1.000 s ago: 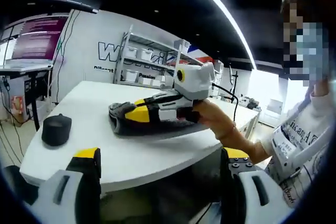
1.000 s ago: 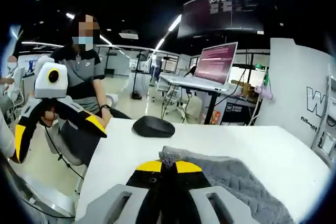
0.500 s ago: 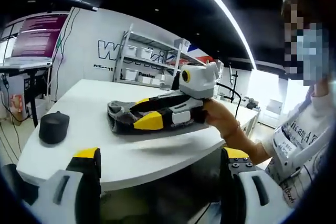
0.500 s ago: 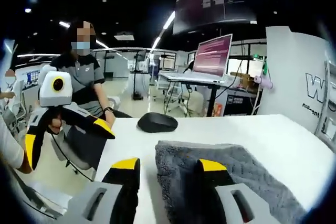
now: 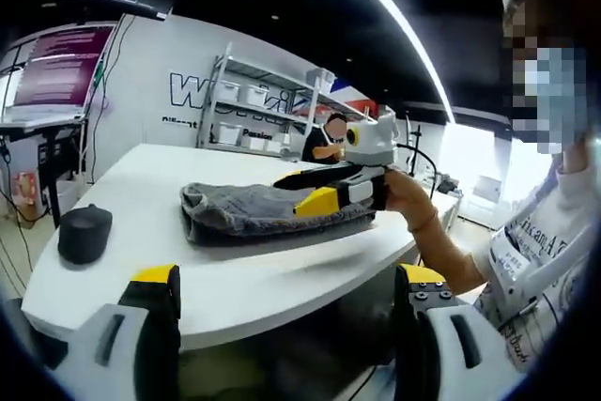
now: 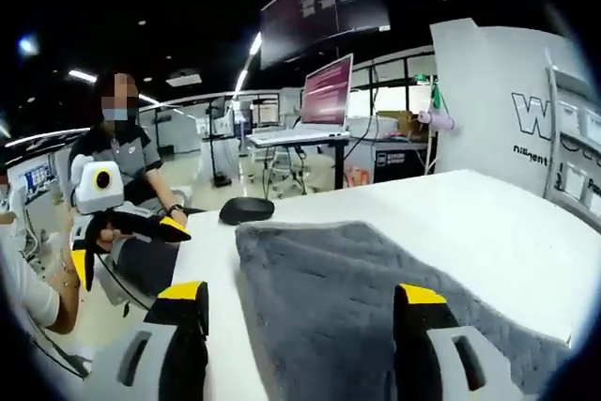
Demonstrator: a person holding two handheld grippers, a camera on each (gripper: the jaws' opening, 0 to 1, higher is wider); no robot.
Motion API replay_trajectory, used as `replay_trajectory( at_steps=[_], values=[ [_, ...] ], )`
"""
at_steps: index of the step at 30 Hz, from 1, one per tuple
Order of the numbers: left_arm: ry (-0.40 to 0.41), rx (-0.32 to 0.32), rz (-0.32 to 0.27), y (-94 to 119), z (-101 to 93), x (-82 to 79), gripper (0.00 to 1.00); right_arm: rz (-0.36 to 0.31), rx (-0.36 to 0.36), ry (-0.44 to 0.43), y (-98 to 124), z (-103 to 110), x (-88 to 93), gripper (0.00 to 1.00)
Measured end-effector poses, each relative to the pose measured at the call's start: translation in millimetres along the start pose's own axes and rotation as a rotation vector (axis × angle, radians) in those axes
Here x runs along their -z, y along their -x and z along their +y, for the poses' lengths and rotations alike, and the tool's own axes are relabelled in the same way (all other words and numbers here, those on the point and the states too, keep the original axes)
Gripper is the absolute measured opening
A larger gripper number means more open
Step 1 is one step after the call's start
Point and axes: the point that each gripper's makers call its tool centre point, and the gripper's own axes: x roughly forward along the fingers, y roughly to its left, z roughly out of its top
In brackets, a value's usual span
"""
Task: Fold the towel on the table until its edges align and the towel forms a compact rectangular stack.
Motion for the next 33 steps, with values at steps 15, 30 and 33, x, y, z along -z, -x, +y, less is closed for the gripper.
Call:
replay_trajectory(
  at_steps=[15,30,33],
  values=[
    [-0.015,0.021,0.007,-12.8,-8.5,-5.3,0.99,-0.038,0.193,-0.098,105.0,-82.0,28.4,0.99],
    [-0.017,0.027,0.009,-22.7,-8.3,-2.6,0.99,-0.032,0.252,-0.328,182.2,-146.9,79.5,0.79],
    [-0.015,0.022,0.006,-24.5,-8.1,-2.2,0.99,-0.026,0.257,-0.347,183.3,-154.2,87.4,0.66]
  ],
)
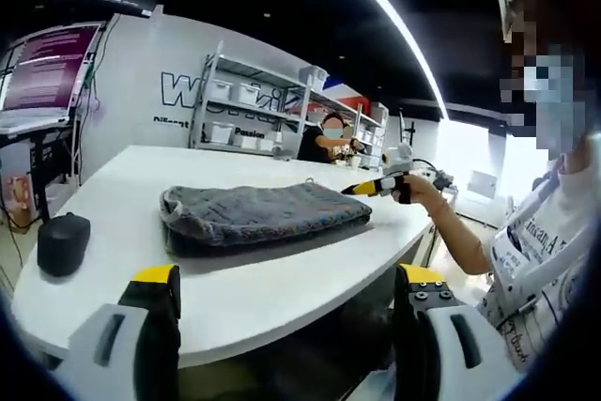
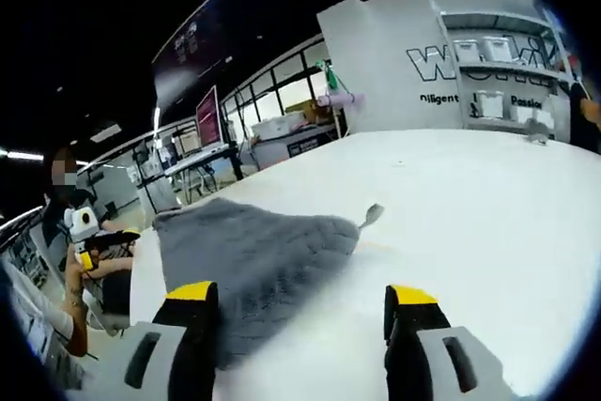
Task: Fold the towel on the table until its edges align and the towel forms a compact rectangular stack.
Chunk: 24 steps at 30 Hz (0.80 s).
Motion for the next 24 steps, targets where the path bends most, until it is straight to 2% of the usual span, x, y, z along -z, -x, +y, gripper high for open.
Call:
replay_trajectory(
  at_steps=[3,8,10,14,21,24],
  values=[
    [-0.011,-0.011,-0.001,1.4,1.5,-1.6,0.99,0.014,-0.037,-0.032,-8.8,3.5,6.3,0.57],
    [-0.009,-0.017,-0.011,4.4,2.4,-3.5,0.99,0.055,-0.065,-0.043,-22.8,8.8,18.6,0.51],
    [-0.011,-0.034,-0.018,6.6,4.4,-5.0,0.99,0.059,-0.088,-0.060,-25.3,11.5,20.3,0.44],
    [-0.018,-0.045,-0.035,12.0,3.2,-9.9,0.99,0.070,-0.141,-0.070,-26.4,20.8,24.0,0.30],
    [-0.032,-0.047,-0.038,12.9,-0.2,-12.6,0.99,0.079,-0.203,-0.131,-25.8,23.4,29.5,0.21],
    [-0.032,-0.044,-0.037,11.9,-2.1,-13.0,0.99,0.071,-0.217,-0.135,-23.4,22.2,29.9,0.13]
  ],
)
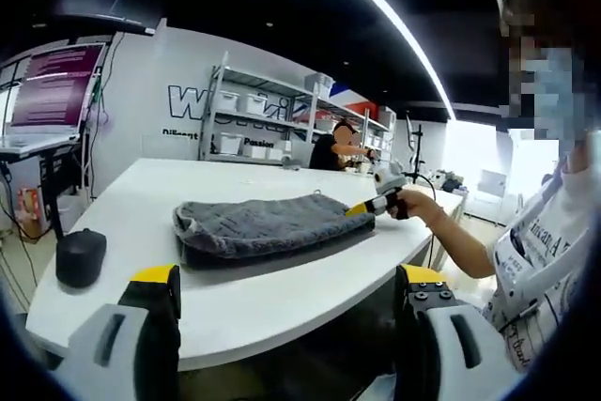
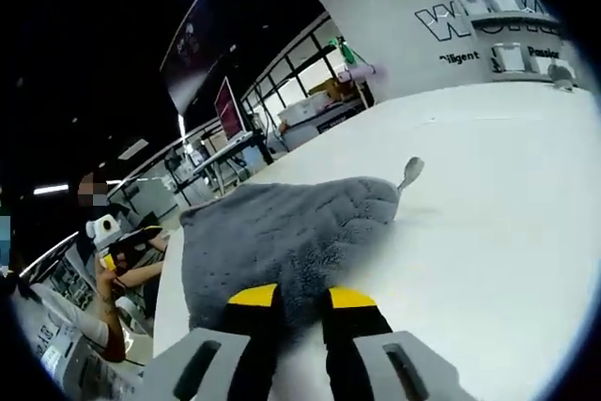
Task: Fold the towel on the table until its edges align and the towel forms a compact rectangular stack.
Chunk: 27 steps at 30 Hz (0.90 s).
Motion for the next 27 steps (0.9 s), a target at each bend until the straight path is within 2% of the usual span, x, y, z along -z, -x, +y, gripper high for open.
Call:
replay_trajectory(
  at_steps=[3,12,27],
  values=[
    [-0.002,0.004,0.001,-1.0,-2.3,-0.8,0.99,-0.003,-0.007,0.013,3.0,1.4,0.1,0.09],
    [-0.005,0.011,0.009,-1.6,-6.0,-0.8,0.99,0.013,0.006,0.043,20.6,-4.6,1.9,0.08],
    [-0.009,0.036,0.013,-4.1,-12.8,-1.5,0.99,0.119,0.143,0.128,104.3,-62.6,5.2,0.08]
  ],
)
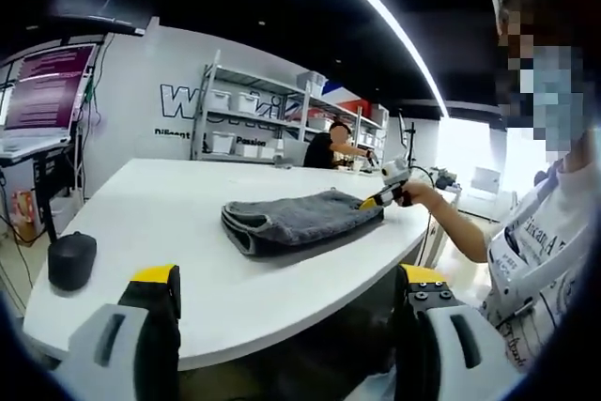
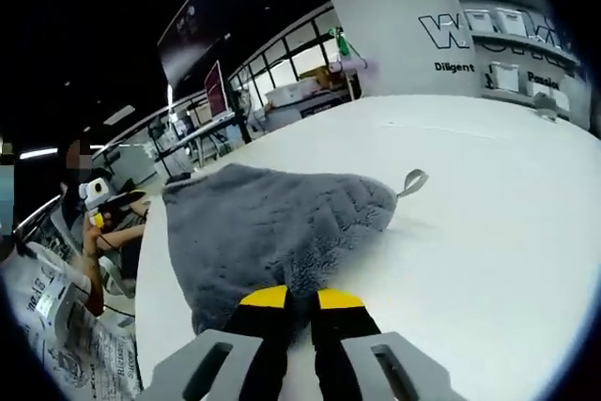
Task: Fold the towel on the table until its edges align and the towel forms a compact rectangular stack.
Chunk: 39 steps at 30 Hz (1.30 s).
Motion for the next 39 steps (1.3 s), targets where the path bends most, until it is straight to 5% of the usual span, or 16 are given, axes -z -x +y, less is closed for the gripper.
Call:
replay_trajectory(
  at_steps=[9,14,23,30,39],
  values=[
    [-0.002,0.000,0.003,-0.5,-0.6,-0.3,0.99,0.093,0.159,0.072,48.5,-51.4,11.2,0.08],
    [0.001,0.000,-0.001,-1.2,-0.3,-0.4,0.99,0.144,0.252,0.100,60.0,-60.9,9.5,0.08],
    [0.009,0.013,0.000,-3.1,-0.6,3.3,0.99,0.219,0.320,0.172,59.3,-43.0,-13.3,0.08],
    [0.019,0.010,-0.003,1.6,4.4,6.5,0.99,0.158,0.316,0.258,56.0,-9.4,-49.7,0.07],
    [0.030,0.000,-0.013,7.2,7.3,9.4,0.99,0.045,0.223,0.378,35.0,52.9,-105.6,0.07]
  ],
)
